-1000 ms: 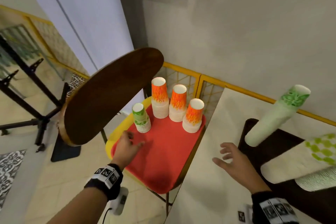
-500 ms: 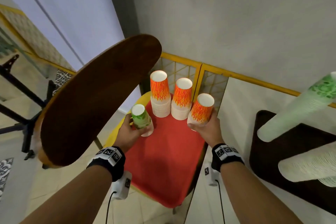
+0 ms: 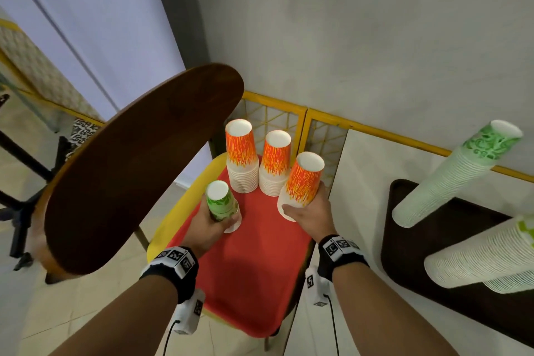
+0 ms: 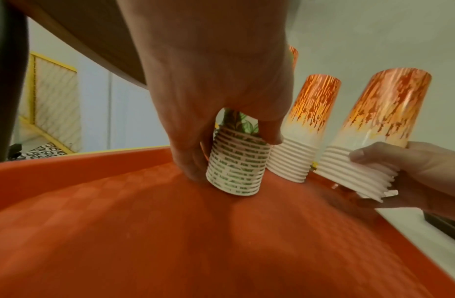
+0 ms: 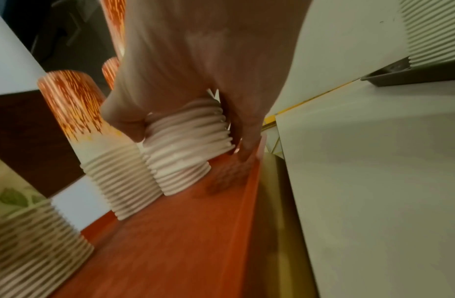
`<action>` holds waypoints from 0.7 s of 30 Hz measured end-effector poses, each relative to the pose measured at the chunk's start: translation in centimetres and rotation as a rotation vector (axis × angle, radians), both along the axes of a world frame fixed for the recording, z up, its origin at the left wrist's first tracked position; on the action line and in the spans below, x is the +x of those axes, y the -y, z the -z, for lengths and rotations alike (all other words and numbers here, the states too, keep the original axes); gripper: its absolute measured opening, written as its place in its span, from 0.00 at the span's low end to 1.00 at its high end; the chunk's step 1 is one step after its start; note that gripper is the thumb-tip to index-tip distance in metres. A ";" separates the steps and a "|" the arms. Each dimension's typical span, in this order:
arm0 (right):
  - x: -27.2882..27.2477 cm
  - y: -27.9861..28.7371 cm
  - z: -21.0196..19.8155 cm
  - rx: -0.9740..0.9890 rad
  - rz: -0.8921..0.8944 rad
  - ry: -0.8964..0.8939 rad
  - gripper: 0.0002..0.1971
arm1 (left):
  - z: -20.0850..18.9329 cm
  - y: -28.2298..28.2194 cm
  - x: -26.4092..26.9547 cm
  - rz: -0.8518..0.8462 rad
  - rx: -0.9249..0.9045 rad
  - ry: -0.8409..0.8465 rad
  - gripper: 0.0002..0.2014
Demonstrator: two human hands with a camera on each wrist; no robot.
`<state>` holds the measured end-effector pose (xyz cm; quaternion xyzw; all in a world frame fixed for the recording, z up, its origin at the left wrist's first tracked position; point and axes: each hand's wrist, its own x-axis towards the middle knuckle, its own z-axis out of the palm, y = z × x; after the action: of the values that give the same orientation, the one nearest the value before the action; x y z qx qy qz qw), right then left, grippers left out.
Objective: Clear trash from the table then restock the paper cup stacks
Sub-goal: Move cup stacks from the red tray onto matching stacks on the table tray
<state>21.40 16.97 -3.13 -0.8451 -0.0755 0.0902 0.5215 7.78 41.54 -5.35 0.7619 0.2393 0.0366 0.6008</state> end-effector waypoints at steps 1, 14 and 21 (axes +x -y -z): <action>-0.1 0.2 -0.5 0.012 -0.004 -0.002 0.49 | -0.6 0.4 -0.3 -0.002 0.004 0.001 0.47; -4.9 11.6 -16.7 0.120 0.083 0.241 0.42 | -22.8 12.3 2.2 0.132 -0.036 0.356 0.18; -9.3 25.8 -28.1 0.084 0.307 0.468 0.39 | -36.3 25.1 4.1 0.414 -0.053 0.577 0.32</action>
<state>12.11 -8.83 24.95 -0.8221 -0.0685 -0.1907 0.5321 11.87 16.45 30.98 0.7367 -0.0988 0.1215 0.6578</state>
